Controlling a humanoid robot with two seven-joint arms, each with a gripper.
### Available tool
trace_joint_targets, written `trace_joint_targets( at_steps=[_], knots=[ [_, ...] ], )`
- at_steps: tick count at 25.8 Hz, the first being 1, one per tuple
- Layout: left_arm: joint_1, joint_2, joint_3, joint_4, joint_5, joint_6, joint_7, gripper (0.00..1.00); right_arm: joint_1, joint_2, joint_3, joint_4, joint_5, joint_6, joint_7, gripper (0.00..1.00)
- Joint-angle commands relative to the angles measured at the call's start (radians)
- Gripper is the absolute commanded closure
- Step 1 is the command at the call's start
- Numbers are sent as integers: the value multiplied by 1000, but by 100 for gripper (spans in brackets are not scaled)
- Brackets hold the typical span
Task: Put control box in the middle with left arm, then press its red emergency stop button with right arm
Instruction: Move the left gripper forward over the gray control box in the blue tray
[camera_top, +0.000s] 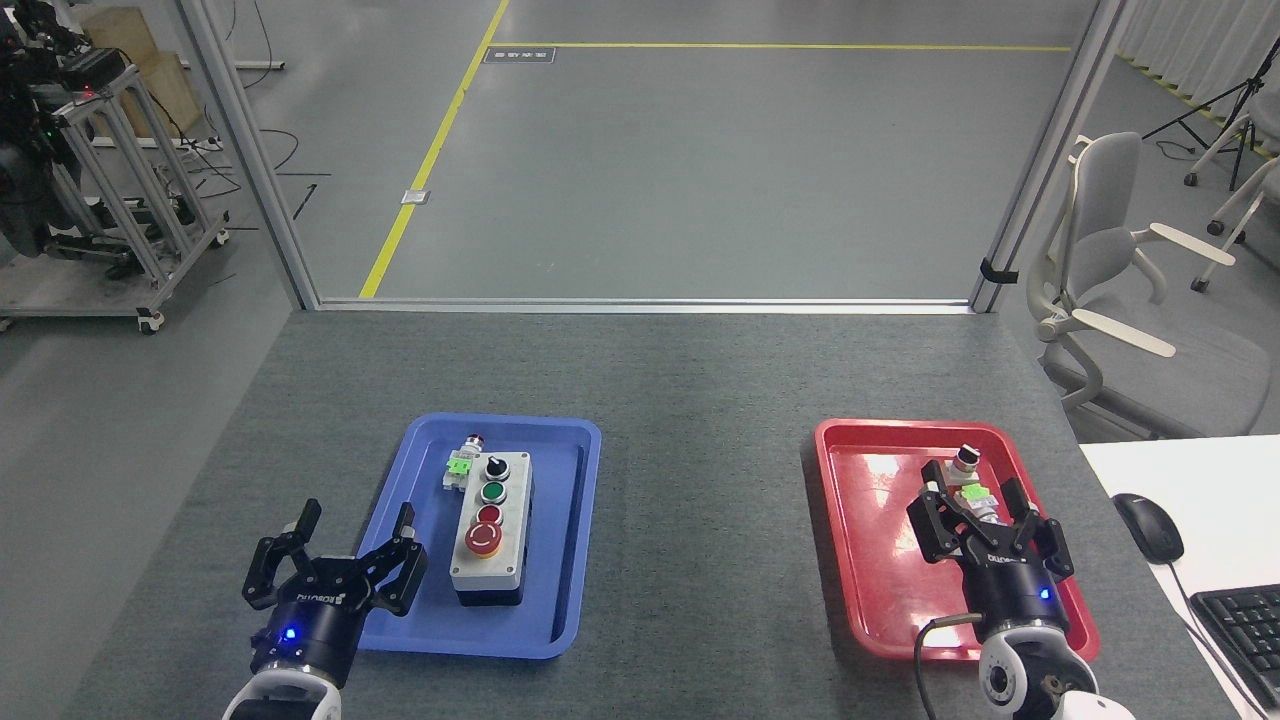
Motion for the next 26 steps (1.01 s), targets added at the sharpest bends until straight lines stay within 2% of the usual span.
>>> trace_joint_targets(
  at_steps=[1, 12, 22, 26],
  knots=[
    [26, -2, 15, -23, -1, 0, 0, 1, 0, -2, 0, 1, 0, 0, 0, 0],
    [21, 1, 19, -23, -13, 26, 13, 1, 3, -4, 0, 2, 0, 0, 0, 0],
    [12, -12, -52, -12, -14, 37, 18, 1, 11, -10, 2, 2, -1, 0, 0, 0],
    [14, -12, -75, -4, -18, 89, 18, 1, 10, -18, 2, 2, -4, 0, 0, 0]
  ],
)
